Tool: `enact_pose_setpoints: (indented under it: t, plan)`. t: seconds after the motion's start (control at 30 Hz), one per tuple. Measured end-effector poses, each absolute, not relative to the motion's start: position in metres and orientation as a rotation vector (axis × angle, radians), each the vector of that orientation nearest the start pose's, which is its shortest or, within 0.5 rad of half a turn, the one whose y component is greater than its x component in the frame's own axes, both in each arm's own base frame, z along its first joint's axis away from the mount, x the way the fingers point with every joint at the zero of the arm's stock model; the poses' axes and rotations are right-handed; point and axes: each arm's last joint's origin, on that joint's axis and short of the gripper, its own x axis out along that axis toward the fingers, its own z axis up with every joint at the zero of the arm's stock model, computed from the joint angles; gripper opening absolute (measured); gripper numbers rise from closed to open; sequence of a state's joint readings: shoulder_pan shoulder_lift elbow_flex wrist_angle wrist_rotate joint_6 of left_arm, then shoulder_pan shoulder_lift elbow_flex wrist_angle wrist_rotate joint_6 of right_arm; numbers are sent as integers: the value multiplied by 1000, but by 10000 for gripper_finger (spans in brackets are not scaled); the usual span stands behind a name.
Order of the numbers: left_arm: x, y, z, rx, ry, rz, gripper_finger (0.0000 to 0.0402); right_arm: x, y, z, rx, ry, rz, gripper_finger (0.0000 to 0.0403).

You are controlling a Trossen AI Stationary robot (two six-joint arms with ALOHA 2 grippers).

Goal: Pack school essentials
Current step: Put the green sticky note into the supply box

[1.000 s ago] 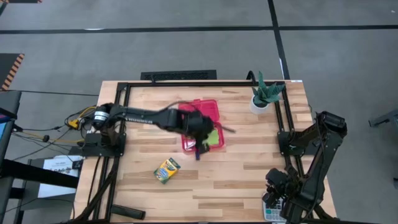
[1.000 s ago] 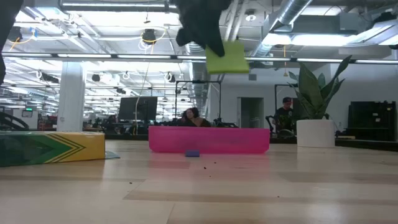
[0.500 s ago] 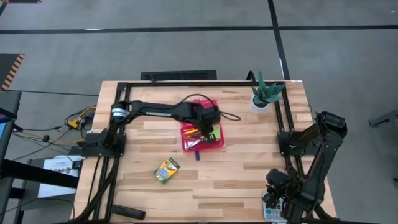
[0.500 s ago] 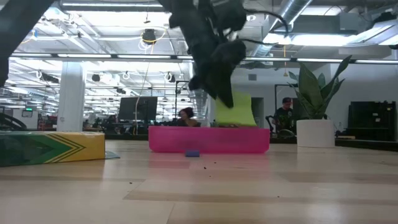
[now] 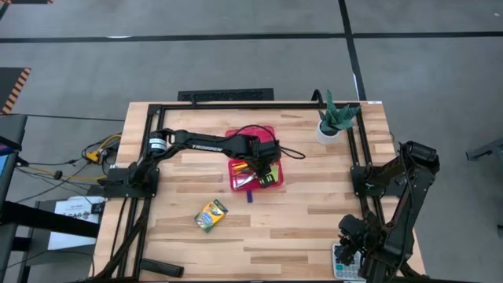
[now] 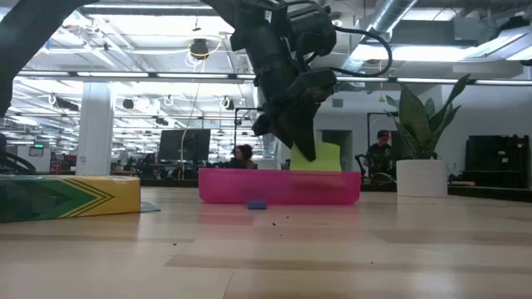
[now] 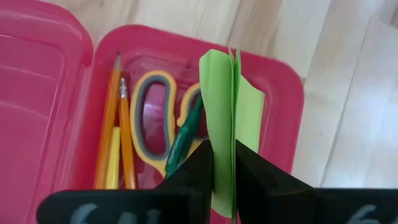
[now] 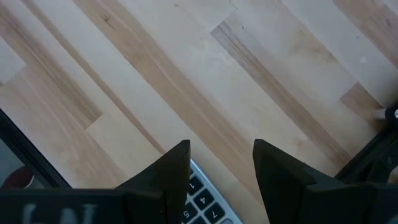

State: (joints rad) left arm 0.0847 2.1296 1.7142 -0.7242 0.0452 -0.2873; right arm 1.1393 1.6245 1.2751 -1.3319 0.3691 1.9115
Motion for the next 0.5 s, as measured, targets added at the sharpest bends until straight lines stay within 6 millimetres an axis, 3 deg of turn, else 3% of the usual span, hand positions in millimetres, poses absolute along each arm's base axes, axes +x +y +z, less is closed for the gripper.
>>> enact_pose_setpoints:
  t: [0.5]
  plan:
    - [450, 37, 197, -327, 1095, 187, 130, 124, 245, 245, 456, 1122, -648, 182]
